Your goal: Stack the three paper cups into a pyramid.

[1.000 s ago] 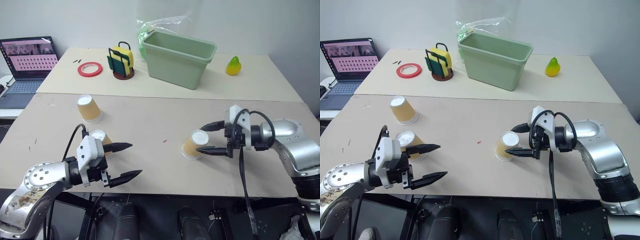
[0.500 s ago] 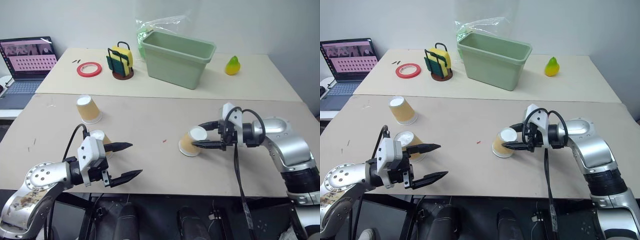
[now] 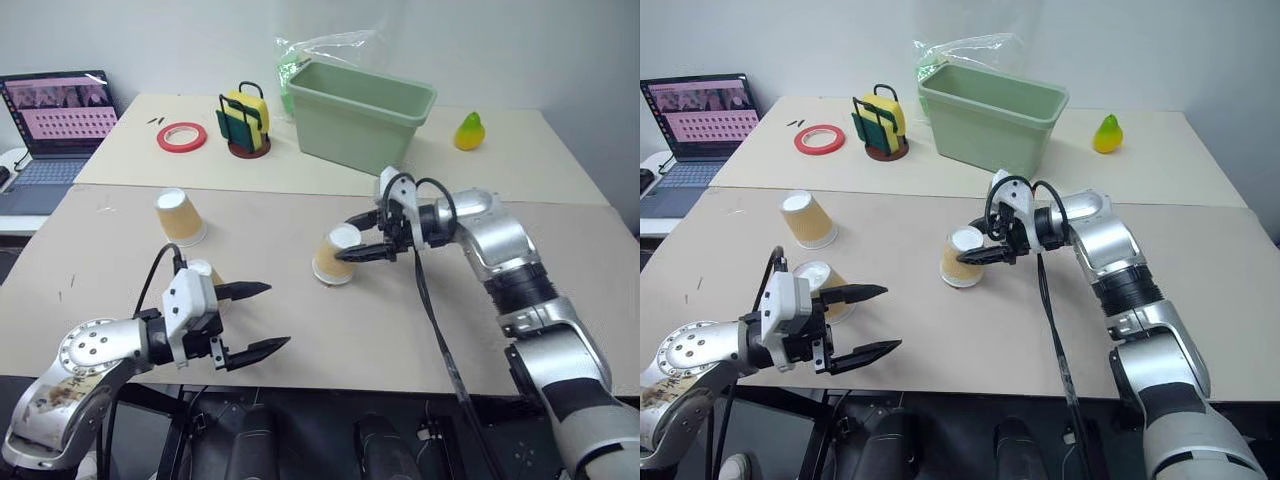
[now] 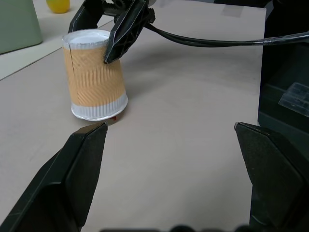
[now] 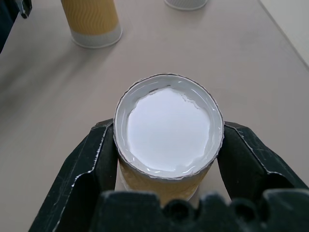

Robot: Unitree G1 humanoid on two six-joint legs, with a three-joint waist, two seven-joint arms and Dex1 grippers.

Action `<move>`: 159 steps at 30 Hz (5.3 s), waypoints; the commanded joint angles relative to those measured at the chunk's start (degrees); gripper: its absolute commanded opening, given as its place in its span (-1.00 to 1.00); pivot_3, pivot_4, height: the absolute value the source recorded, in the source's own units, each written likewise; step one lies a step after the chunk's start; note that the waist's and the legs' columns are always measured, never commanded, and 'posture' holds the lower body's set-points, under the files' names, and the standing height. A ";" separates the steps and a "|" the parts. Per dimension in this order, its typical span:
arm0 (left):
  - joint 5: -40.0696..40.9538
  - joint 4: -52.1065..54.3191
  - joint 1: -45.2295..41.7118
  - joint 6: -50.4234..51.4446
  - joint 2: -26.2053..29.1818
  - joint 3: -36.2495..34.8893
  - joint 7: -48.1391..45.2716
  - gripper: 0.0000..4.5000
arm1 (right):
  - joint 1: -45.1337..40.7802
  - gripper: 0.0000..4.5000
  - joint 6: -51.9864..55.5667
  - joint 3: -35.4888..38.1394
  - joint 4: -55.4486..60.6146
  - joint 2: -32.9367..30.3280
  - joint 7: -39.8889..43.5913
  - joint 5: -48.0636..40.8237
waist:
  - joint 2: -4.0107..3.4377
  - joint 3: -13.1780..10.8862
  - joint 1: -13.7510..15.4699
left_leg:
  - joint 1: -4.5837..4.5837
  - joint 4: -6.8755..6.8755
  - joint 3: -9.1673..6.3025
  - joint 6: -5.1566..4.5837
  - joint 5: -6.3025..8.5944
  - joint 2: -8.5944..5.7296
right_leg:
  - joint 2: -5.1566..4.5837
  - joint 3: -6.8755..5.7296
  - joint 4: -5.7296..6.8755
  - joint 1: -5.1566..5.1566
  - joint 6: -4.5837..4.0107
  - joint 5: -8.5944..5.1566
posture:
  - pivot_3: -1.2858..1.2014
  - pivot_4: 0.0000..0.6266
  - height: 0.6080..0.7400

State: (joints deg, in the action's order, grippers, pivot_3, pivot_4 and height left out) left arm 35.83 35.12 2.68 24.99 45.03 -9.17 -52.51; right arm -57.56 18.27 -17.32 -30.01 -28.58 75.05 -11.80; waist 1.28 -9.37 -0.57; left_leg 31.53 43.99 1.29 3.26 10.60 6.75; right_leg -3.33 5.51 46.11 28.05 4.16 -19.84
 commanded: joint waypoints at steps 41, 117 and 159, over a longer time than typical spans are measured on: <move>2.95 11.86 1.06 10.11 -9.71 -29.54 39.55 1.00 | 25.56 0.98 20.41 4.28 53.62 -8.69 -13.93 -15.84 | 0.27 -0.02 -0.05 | -0.34 -0.04 -0.04 0.02 -0.04 0.00 | 0.00 0.02 -0.12 -0.17 -0.43 -0.16 | 0.03 -0.52 -0.27; -16.77 -30.01 -30.04 -3.30 -14.89 12.61 8.98 0.14 | 27.82 1.00 20.50 17.30 52.11 -14.42 -28.03 -11.23 | 0.58 -0.06 0.23 | -0.20 -0.02 -0.05 0.21 0.12 0.04 | 0.09 0.02 -0.04 -0.28 -0.13 -0.09 | 0.03 -0.52 -0.27; -22.16 -45.92 -39.20 -11.49 -23.98 16.23 3.90 0.97 | 31.86 1.00 22.50 19.56 56.16 -15.73 -31.55 -12.30 | 0.56 -0.07 0.40 | -0.22 0.02 -0.13 0.17 0.09 0.01 | 0.09 0.00 -0.05 -0.46 -0.07 -0.09 | 0.03 -0.52 -0.27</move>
State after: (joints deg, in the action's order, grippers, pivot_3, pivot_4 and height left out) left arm 13.26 -12.72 -35.19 13.74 21.09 8.04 -48.26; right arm -25.17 41.36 0.84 24.37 -43.83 43.63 -23.78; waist 1.84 -9.44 -0.17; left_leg 31.32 44.01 1.16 3.43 10.69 6.76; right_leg -3.24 5.51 46.06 27.59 4.10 -19.94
